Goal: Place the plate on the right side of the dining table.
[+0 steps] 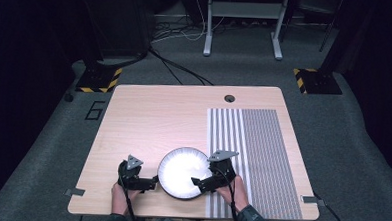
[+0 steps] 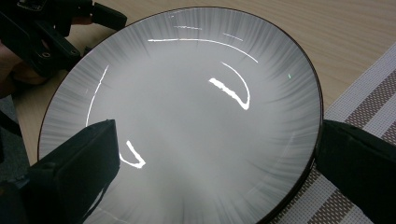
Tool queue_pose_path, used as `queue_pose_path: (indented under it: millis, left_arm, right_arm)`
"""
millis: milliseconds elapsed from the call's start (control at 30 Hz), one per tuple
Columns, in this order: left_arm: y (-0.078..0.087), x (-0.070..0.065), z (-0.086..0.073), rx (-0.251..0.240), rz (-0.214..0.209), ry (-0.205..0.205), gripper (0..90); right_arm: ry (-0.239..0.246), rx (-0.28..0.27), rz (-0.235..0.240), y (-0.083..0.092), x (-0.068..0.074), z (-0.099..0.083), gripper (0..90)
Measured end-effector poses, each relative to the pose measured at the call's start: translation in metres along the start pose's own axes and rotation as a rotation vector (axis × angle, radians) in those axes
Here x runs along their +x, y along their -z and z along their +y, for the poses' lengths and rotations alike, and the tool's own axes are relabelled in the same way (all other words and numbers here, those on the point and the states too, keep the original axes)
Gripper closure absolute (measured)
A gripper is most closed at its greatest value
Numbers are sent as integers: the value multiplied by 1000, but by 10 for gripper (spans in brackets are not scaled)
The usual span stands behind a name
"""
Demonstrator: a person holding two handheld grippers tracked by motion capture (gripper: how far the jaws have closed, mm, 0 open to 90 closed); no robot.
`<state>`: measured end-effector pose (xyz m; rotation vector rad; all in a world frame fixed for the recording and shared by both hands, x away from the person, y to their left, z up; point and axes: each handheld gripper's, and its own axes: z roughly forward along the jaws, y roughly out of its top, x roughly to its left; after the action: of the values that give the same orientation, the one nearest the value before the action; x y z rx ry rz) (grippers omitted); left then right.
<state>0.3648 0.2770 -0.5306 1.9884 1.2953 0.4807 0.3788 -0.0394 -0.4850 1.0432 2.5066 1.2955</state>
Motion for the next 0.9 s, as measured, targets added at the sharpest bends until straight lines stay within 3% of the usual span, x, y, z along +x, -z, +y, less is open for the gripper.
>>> queue_pose_path:
  millis: [333,433,500,567,900]
  left_arm:
    - [1,2,0,-9,-4,18,0]
    - [3,8,-1,-37,-65,61,0]
    - [2,9,-2,-67,-91,114,0]
    - [2,8,-1,-51,-73,92,0]
    - [2,9,-1,-55,-74,95,0]
  right_arm:
    - [4,5,10,-5,2,2,2]
    - [2,3,9,-5,2,2,4]
    - [5,4,6,-6,2,2,3]
    - [-3,14,5,-6,1,2,2]
    - [-9,20,1,-9,0,2,2]
